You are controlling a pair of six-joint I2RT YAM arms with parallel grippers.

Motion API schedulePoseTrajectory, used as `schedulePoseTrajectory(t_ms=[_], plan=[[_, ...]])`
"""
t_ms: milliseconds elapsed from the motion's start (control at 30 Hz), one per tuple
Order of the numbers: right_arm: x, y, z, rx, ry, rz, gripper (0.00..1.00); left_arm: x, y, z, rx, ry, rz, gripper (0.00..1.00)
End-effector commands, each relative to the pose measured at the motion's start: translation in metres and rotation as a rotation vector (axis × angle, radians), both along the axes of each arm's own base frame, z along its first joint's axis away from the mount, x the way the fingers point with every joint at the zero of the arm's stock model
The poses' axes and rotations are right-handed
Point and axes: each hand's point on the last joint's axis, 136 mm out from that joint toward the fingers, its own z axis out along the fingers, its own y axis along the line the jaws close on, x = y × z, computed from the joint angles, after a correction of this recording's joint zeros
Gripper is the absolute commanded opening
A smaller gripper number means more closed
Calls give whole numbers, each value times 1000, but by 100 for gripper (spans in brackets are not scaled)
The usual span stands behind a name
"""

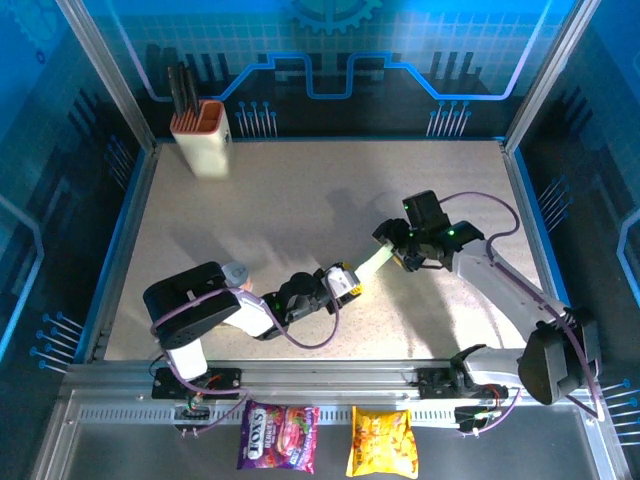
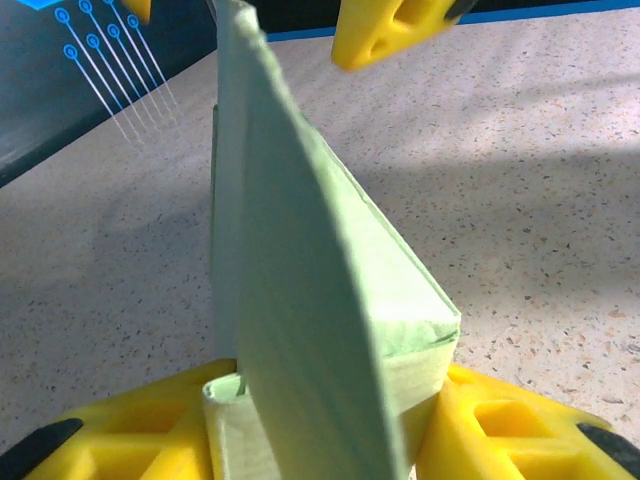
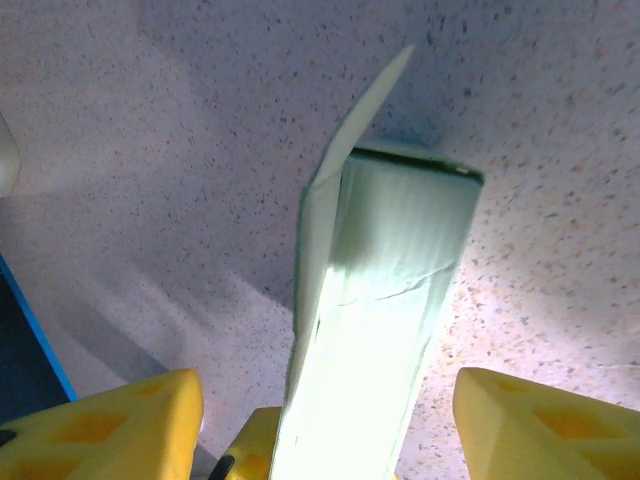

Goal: Fold the paper box

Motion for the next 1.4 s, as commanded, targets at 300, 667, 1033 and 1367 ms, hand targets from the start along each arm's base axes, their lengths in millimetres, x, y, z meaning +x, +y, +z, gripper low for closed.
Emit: schedulePoseTrajectory(t_ms=[300, 667, 1033, 1367], plan=[[7, -48, 18, -227, -118, 128, 70, 4, 16, -20, -122, 145, 17, 48], [23, -39, 7, -147, -163, 351, 69, 6, 28, -10, -148, 125, 37, 67], [39, -24, -5, -68, -214, 551, 64, 0, 38, 25, -176, 101, 39, 81], [63, -1, -16, 23, -248, 682, 54, -9, 51, 62, -204, 135, 58, 83]])
